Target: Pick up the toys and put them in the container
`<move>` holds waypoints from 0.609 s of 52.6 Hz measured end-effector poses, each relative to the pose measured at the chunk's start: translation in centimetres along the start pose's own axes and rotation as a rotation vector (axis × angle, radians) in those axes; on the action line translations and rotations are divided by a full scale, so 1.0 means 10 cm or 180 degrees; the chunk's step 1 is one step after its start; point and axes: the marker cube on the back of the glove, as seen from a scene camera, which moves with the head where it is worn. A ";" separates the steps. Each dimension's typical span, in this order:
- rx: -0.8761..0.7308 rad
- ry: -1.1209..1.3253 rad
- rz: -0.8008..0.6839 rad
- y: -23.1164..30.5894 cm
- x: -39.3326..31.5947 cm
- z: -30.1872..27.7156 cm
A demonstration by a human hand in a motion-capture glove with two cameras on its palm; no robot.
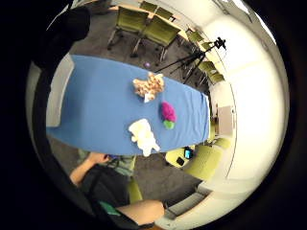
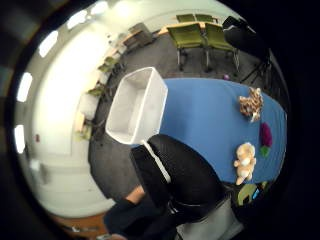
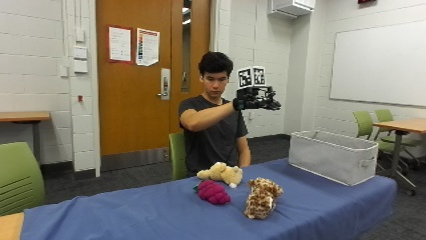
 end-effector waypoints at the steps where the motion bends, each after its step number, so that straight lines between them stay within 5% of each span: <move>1: -0.0004 -0.0005 0.0021 0.04 0.08 0.02; 32: -0.0697 -0.0176 0.0487 0.82 1.41 2.32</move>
